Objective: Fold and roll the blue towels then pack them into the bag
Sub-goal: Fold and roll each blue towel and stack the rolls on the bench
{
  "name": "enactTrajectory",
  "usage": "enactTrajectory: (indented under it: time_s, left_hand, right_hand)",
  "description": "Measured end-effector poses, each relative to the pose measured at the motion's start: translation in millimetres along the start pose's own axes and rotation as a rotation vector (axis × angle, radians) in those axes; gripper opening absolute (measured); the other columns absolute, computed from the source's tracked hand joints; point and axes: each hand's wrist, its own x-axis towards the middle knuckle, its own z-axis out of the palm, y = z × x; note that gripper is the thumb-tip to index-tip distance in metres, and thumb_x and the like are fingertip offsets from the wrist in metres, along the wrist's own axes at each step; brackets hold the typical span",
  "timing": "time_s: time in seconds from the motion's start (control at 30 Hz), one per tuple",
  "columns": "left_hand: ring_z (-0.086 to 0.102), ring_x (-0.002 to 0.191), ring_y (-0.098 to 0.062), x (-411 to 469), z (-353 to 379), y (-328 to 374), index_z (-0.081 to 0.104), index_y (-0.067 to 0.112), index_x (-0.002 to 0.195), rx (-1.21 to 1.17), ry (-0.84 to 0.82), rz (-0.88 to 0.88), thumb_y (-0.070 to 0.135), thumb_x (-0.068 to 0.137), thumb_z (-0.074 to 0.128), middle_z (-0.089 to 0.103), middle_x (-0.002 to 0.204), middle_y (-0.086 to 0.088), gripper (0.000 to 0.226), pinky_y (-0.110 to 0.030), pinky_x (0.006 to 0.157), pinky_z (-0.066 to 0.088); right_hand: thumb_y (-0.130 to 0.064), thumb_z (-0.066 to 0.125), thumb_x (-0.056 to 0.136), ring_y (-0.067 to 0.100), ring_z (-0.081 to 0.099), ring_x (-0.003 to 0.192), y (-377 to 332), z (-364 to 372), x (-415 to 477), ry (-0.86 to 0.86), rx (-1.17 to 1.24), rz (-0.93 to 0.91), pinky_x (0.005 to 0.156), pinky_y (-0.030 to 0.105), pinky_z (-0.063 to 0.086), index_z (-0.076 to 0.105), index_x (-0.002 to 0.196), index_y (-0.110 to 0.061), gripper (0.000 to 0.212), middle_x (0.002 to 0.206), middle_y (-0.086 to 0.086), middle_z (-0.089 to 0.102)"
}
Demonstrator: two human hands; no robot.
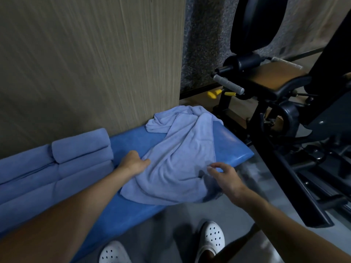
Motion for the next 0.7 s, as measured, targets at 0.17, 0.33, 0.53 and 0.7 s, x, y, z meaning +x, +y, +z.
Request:
enactTrajectory:
  time_s: [0.17,0.33,0.53,0.7]
  left_hand:
    - [0.037,0.054,-0.018,14,-1,1,0.035,0.014,0.054,-0.095,0.044,0.012,0.016,0.085,0.067,0.036,0.055,-0.003,0.044,-0.029,0.052,0.025]
    - [0.045,0.068,-0.019,0,-34,18,0.063,0.001,0.080,-0.356,0.164,0.163,0.018,0.091,0.063,0.049,0.070,-0.011,0.021,-0.030,0.061,0.034]
    - [0.047,0.071,-0.017,-35,-89,40,0.061,0.009,0.077,-0.567,0.211,0.298,0.018,0.095,0.062,0.053,0.070,-0.007,0.019,-0.033,0.069,0.039]
    - [0.050,0.067,-0.015,-65,-125,49,0.062,0.011,0.076,-0.612,0.321,0.365,0.020,0.093,0.065,0.057,0.068,-0.005,0.019,-0.033,0.068,0.041]
  right_hand:
    - [-0.022,0.077,0.082,0.014,0.044,0.051,-2,-4,5,0.045,-0.071,-0.051,0.042,0.021,0.038,0.057,0.061,-0.011,0.031,0.053,0.002,0.050]
    - [-0.024,0.082,0.077,0.021,0.062,0.069,-22,-11,11,0.124,0.111,-0.060,0.059,0.030,0.052,0.062,0.089,-0.012,0.026,0.080,0.008,0.066]
    - [0.006,0.061,0.089,0.023,0.057,0.073,-55,-23,-8,0.002,0.141,-0.148,0.064,0.029,0.047,0.069,0.084,-0.016,0.023,0.080,0.011,0.065]
    - [0.002,0.061,0.088,0.019,0.053,0.067,-99,-38,-41,0.065,0.236,-0.264,0.059,0.027,0.045,0.067,0.083,-0.005,0.011,0.072,0.009,0.060]
